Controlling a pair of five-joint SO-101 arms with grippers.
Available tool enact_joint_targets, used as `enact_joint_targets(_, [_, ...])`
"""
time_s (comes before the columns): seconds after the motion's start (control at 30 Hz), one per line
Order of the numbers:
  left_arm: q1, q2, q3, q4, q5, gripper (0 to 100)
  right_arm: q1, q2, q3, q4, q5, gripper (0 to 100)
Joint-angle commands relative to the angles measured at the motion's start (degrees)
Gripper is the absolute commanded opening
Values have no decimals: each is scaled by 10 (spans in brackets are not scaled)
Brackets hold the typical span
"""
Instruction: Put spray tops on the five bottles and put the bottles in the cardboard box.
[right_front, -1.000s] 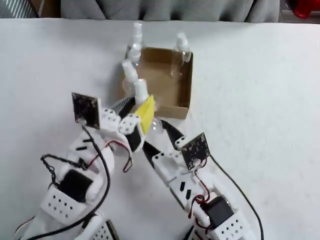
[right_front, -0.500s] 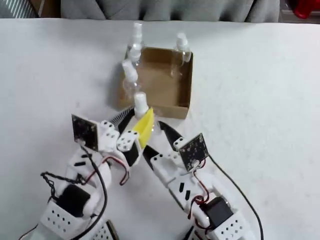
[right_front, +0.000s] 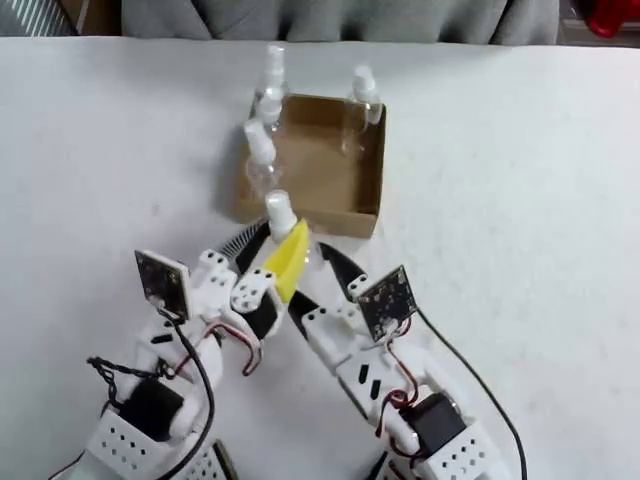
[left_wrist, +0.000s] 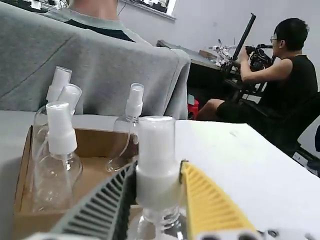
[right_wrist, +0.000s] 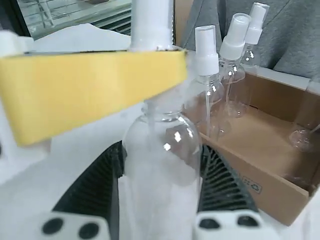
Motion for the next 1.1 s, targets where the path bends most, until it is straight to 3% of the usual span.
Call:
enact_joint_targets(0.0, [7,-4,1,4,12,273,5,-8,-26,0,5,15])
enact_joint_targets(0.47, [-44,-7,-43,29,50,279,5,-8,-26,0,5,15])
enact_joint_targets(0.77, [-40,-7,-142,148,49,281,5,-8,-26,0,6,15])
enact_joint_targets(1.07, [-79,-3,-183,146,53,278,5,-8,-26,-2,6,15])
